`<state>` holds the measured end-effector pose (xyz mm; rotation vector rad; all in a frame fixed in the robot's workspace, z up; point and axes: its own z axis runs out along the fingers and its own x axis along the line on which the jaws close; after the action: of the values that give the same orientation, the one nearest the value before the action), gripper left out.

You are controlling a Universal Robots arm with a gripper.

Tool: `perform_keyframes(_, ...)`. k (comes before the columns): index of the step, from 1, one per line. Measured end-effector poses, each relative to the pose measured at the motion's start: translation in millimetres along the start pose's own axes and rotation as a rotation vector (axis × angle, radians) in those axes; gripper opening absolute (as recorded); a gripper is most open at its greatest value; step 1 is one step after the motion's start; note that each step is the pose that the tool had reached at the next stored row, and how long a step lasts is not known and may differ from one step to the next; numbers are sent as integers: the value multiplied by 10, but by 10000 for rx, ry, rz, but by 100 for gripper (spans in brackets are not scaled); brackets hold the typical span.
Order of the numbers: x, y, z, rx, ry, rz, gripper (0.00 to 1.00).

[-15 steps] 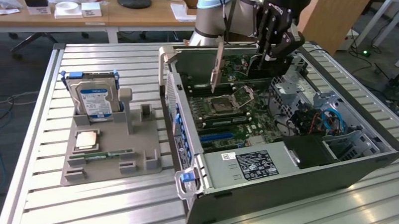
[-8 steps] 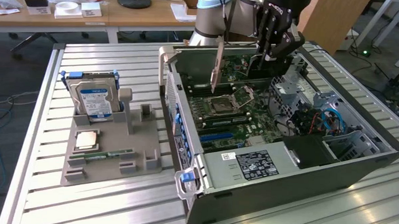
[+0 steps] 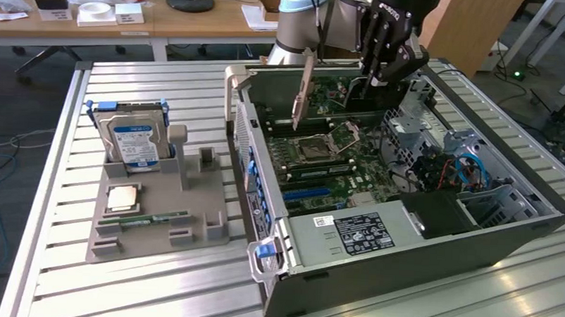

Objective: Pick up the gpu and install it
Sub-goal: 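Insert the gpu into the slot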

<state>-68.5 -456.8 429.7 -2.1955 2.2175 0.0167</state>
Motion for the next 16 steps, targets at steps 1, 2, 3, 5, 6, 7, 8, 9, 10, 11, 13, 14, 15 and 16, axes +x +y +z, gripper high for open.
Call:
perform_keyframes(1, 0, 0, 0, 0, 0, 0, 26)
perform_keyframes(2, 0, 0, 0, 0, 1, 0, 26)
perform_keyframes(3, 0, 0, 0, 0, 0, 0, 26)
perform_keyframes(5, 0, 0, 0, 0, 0, 0, 26)
perform_keyframes(6, 0, 0, 0, 0, 0, 0, 26)
perform_keyframes(7, 0, 0, 0, 0, 1, 0, 26)
perform_keyframes(8, 0, 0, 0, 0, 0, 0, 26)
perform_keyframes(9, 0, 0, 0, 0, 0, 1, 26)
perform_keyframes(10, 0, 0, 0, 0, -3, 0, 26)
perform_keyframes(11, 0, 0, 2, 0, -15, 0, 26)
perform_keyframes(13, 0, 0, 4, -1, -89, 0, 26)
perform_keyframes(14, 0, 0, 5, -1, -143, 0, 26)
perform_keyframes(15, 0, 0, 6, -2, -196, 2, 26)
perform_keyframes(16, 0, 0, 6, -2, -196, 2, 26)
